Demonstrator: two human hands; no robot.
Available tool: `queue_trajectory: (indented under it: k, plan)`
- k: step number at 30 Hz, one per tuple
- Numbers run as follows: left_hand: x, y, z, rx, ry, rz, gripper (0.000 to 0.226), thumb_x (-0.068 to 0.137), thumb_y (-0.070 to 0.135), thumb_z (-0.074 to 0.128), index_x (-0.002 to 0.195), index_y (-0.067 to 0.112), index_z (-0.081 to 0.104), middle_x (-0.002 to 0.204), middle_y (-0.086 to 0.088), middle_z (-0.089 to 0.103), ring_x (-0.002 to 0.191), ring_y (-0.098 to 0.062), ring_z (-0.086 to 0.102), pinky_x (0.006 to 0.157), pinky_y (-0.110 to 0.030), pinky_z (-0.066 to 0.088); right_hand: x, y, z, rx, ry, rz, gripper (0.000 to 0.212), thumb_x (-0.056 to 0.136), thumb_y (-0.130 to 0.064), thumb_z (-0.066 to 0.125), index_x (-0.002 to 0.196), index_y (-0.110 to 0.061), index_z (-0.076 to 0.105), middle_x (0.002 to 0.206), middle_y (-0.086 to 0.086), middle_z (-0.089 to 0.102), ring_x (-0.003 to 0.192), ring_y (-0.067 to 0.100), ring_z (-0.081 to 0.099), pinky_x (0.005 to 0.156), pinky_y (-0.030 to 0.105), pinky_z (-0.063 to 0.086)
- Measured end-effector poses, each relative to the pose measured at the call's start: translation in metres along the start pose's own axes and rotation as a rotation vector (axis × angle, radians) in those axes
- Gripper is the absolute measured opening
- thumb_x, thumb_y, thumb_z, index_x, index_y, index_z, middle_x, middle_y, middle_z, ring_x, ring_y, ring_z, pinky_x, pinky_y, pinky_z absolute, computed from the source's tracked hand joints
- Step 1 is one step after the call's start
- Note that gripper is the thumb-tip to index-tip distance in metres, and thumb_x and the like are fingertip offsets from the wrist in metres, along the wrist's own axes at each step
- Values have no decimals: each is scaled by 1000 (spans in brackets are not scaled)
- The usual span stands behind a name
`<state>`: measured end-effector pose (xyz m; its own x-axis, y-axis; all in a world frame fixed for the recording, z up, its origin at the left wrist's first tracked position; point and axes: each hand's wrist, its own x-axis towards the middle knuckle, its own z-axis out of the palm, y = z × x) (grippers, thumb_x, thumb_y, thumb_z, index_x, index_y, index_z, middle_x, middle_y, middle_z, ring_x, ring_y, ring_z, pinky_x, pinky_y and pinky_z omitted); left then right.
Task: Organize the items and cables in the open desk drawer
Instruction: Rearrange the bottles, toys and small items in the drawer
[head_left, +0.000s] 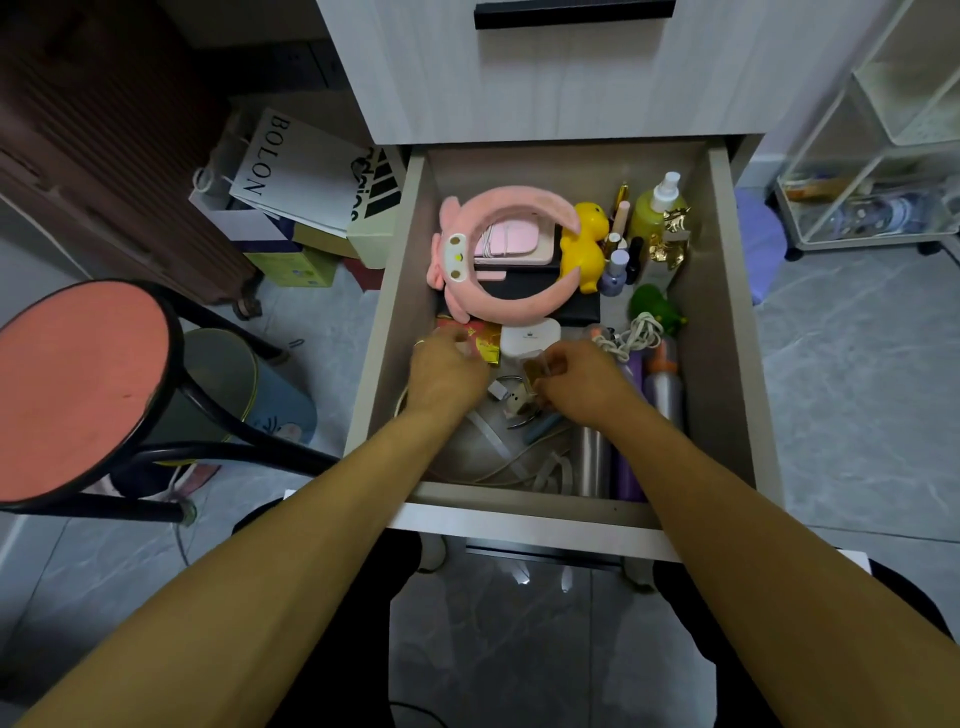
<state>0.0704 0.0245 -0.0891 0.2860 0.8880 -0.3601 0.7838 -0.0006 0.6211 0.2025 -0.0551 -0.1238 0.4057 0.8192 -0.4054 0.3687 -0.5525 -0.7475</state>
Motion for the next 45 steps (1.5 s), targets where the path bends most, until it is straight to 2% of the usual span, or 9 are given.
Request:
queue_trajectory:
  k: [2, 6, 19, 22, 26, 30, 37, 40, 45]
  plan:
    - [1, -6, 2, 304, -69, 224, 42, 91, 21, 63, 130, 13, 50, 131, -11, 48, 118, -31, 49, 103, -40, 39, 0, 0, 1, 26, -3, 0, 7, 84, -7, 62, 86, -1, 66, 84, 16, 70, 84, 31, 67, 82, 48, 55]
    - [6, -18, 10, 840, -138, 284, 68, 87, 29, 65, 143, 11, 32, 146, -21, 28, 125, -37, 43, 102, -45, 41, 1, 3, 2, 73, -7, 30, 9, 81, -7, 61, 85, -1, 65, 81, 19, 70, 81, 35, 68, 78, 54, 55]
    - [16, -22, 3, 1157, -154, 377, 64, 97, 37, 47, 149, 6, 27, 158, -20, 15, 136, -35, 33, 110, -43, 31, -5, -6, -1, 235, -38, 113, 9, 85, -2, 61, 90, 5, 64, 89, 29, 68, 79, 36, 70, 80, 55, 56]
    - [16, -20, 0, 1069, -126, 412, 58, 94, 37, 52, 143, 9, 37, 152, -19, 27, 130, -33, 40, 106, -42, 36, -6, -11, -5, 327, -73, 169, 14, 84, 11, 56, 86, 0, 62, 95, 31, 65, 70, 27, 69, 75, 43, 60]
    - [14, -15, -4, 666, -158, 438, 35, 94, 30, 56, 126, 16, 55, 129, -8, 52, 111, -24, 53, 90, -35, 47, -8, -17, -9, 425, -118, 249, 25, 88, 10, 58, 113, 9, 56, 102, 31, 64, 69, 26, 69, 58, 27, 60]
    - [11, 0, -8, -133, -368, 48, 20, 97, 21, 53, 112, 18, 67, 103, -2, 69, 89, -16, 66, 73, -27, 54, -11, -22, -7, 510, -138, 251, 30, 89, 1, 63, 116, 7, 51, 97, 27, 69, 69, 27, 70, 53, 28, 59]
    - [8, 1, 0, -624, -394, -370, 24, 95, 9, 57, 119, 3, 57, 97, -14, 68, 79, -19, 66, 70, -30, 57, -8, -14, -2, 331, -58, 171, 25, 90, -10, 67, 111, -1, 58, 82, 16, 70, 69, 26, 71, 68, 38, 61]
    - [15, -2, 0, -711, -286, -472, 24, 98, 10, 53, 121, 2, 54, 85, -12, 64, 71, -18, 63, 64, -28, 56, -4, -10, 1, 237, -15, 145, 27, 89, -13, 68, 112, -4, 59, 85, 16, 69, 75, 28, 71, 76, 45, 60]
    - [24, 6, 2, -517, -199, -446, 27, 104, 15, 43, 115, -5, 56, 72, -13, 58, 59, -19, 59, 40, -21, 49, -5, -12, 2, 186, -29, 115, 25, 90, -17, 63, 112, -12, 52, 81, 16, 69, 76, 31, 69, 75, 47, 59]
